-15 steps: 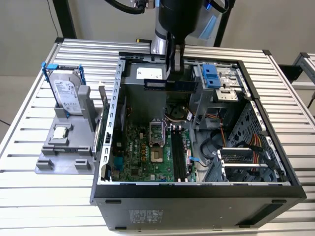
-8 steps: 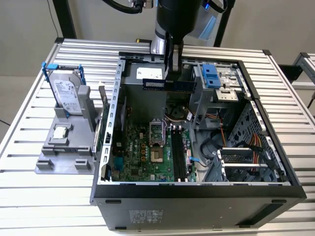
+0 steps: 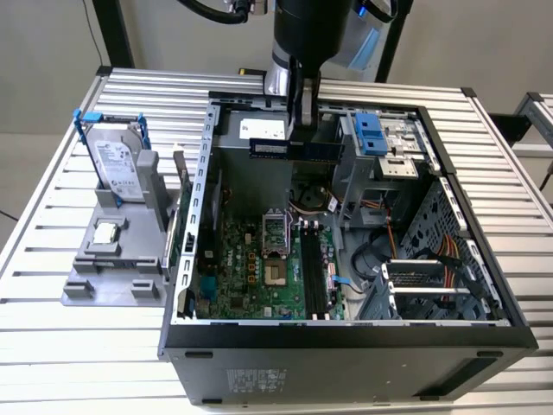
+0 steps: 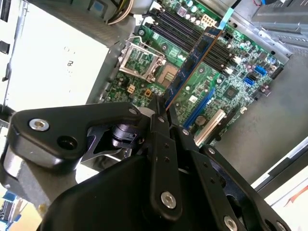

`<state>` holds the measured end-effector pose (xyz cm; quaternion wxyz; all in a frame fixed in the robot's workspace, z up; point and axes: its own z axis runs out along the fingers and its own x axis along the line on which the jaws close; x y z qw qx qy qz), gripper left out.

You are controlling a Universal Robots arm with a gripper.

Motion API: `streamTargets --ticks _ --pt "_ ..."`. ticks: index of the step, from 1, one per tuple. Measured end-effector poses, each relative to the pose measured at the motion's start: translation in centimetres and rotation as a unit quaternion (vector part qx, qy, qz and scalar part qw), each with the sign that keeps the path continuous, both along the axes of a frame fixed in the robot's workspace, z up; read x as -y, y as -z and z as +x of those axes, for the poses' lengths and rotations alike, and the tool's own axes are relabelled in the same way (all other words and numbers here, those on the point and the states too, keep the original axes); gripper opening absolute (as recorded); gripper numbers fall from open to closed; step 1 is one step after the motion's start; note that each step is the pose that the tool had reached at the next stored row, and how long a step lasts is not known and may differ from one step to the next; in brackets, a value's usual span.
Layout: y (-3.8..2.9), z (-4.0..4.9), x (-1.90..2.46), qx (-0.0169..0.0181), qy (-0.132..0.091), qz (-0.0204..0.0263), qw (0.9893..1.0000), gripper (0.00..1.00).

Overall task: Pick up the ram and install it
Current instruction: 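Insert the ram into the slot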

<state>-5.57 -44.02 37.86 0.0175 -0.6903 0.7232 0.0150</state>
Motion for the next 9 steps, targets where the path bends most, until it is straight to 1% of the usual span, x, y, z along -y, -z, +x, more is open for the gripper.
streamTargets --ticks 9 --pt "0.01 -0.01 0.0 0.0 0.008 0.0001 1.0 0.0"
